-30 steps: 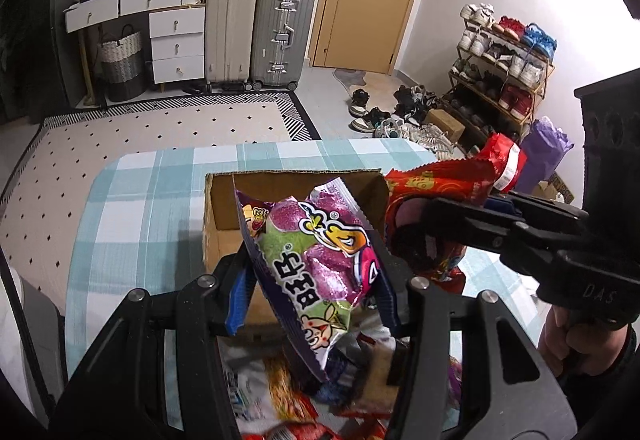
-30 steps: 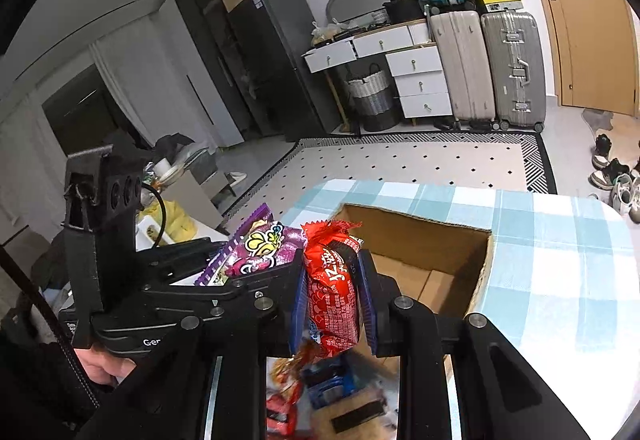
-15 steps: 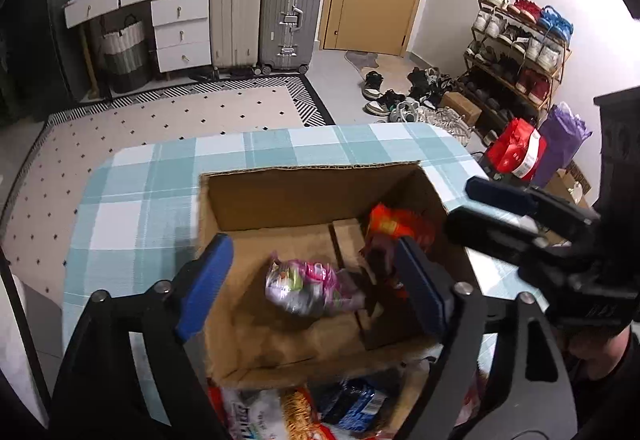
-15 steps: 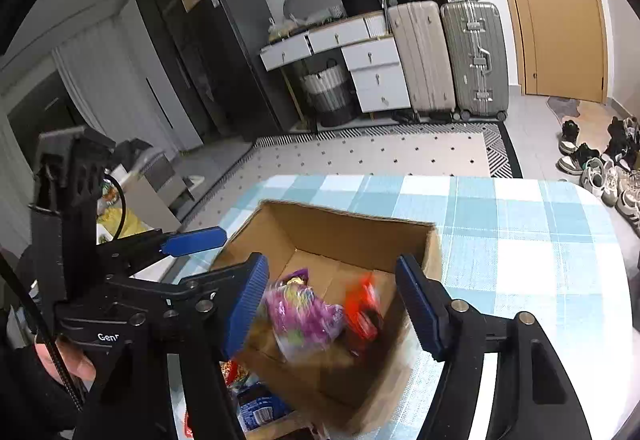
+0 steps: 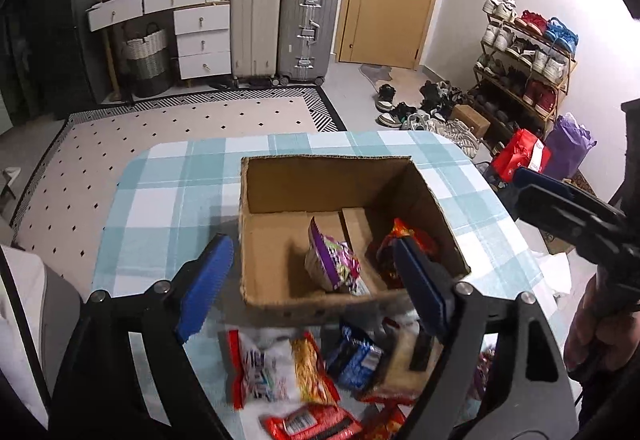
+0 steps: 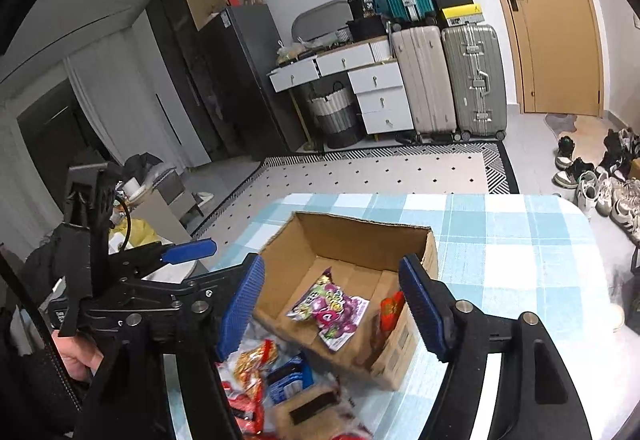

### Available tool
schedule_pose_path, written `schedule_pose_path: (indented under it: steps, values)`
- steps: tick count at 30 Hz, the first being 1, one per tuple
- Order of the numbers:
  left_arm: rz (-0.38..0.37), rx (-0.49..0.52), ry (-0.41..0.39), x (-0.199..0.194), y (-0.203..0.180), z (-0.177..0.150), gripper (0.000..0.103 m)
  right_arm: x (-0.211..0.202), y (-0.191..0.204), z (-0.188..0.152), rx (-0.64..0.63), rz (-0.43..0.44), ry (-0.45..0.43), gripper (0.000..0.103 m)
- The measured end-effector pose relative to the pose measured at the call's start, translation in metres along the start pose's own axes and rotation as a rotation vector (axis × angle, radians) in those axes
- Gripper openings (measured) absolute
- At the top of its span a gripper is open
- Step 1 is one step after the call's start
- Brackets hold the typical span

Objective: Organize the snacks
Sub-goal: 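Withdraw both open grippers from the box back toward the snack pile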

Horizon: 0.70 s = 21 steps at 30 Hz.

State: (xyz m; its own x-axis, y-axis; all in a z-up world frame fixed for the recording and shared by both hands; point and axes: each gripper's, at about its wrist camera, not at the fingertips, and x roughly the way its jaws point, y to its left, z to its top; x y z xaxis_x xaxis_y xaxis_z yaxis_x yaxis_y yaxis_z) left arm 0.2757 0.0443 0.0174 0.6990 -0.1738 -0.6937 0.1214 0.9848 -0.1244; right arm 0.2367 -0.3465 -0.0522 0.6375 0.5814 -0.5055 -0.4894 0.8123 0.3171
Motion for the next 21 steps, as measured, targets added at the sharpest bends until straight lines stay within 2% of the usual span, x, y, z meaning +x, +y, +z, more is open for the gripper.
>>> schedule_pose_path:
  steps: [4,6,12,15,17,21]
  values:
    - [0.003,-0.014,-0.012,-0.023,-0.004,-0.015,0.083,-0.027,0.014,-0.01,-0.025,-0.005,-0.029,0.079]
    - [0.004,-0.019,-0.014,-0.033,-0.007,-0.023,0.084,-0.038,0.021,-0.015,-0.033,-0.009,-0.038,0.086]
    - [0.007,-0.008,-0.024,-0.06,-0.023,-0.047,0.088,-0.065,0.038,-0.035,-0.061,-0.038,-0.047,0.09]
    - [0.013,-0.011,-0.037,-0.074,-0.03,-0.058,0.094,-0.08,0.044,-0.044,-0.071,-0.042,-0.06,0.091]
    - [0.014,-0.02,-0.052,-0.084,-0.032,-0.064,0.101,-0.089,0.049,-0.051,-0.077,-0.049,-0.067,0.094]
    - [0.029,-0.024,-0.092,-0.101,-0.036,-0.077,0.102,-0.105,0.055,-0.064,-0.084,-0.048,-0.08,0.095]
